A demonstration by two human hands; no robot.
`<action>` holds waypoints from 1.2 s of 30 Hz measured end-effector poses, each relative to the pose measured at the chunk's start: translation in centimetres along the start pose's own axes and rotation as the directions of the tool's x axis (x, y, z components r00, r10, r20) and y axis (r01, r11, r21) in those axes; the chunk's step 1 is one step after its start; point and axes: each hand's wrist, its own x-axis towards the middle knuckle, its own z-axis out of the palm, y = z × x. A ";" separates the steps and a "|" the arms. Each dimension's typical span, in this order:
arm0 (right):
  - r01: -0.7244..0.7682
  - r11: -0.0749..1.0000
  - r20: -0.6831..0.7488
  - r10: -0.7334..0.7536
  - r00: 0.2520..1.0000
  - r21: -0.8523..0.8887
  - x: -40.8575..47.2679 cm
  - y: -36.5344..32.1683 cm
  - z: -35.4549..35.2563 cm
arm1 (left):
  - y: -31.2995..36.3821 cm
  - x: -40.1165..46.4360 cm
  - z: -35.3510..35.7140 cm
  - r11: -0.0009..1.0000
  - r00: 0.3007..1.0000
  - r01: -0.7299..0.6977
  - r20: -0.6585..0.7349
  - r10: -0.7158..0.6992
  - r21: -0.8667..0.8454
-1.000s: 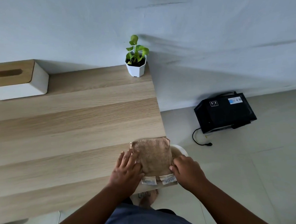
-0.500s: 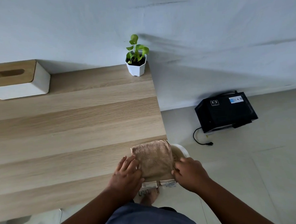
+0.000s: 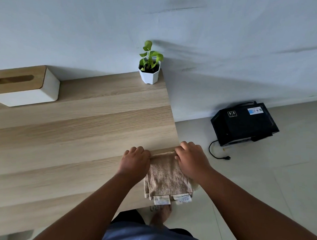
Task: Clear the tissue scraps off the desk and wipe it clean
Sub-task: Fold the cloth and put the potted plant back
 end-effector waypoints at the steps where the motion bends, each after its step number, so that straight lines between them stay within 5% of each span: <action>1: 0.010 1.000 -0.003 -0.010 1.000 -0.013 0.1 0.0 0.0 | 0.1 0.2 -0.2 1.000 1.000 -0.004 0.013 0.004 0.017; 9: 0.001 1.000 -0.001 -0.001 1.000 -0.010 0.2 0.8 -0.1 | 0.0 0.4 -1.1 0.999 0.997 -0.037 0.062 0.035 0.024; 15: 0.190 0.982 -0.078 -0.190 0.979 -0.001 -3.3 -0.7 -0.3 | 1.0 -2.5 0.1 0.974 0.963 -0.226 -0.147 0.227 0.019; 20: 0.178 0.983 0.241 -0.181 0.954 0.034 -5.4 -1.6 0.9 | 1.9 -4.9 2.1 0.964 0.975 -0.222 0.042 0.218 0.147; 31: 0.146 0.989 0.259 -0.134 0.956 -0.025 -5.5 -2.0 0.0 | 2.0 -5.6 1.7 0.954 0.974 -0.226 0.050 0.220 0.197; 36: 0.214 0.976 0.199 -0.203 0.959 -0.033 -5.8 -3.9 -0.5 | 2.8 -5.9 2.0 0.911 0.940 -0.338 0.039 0.339 0.236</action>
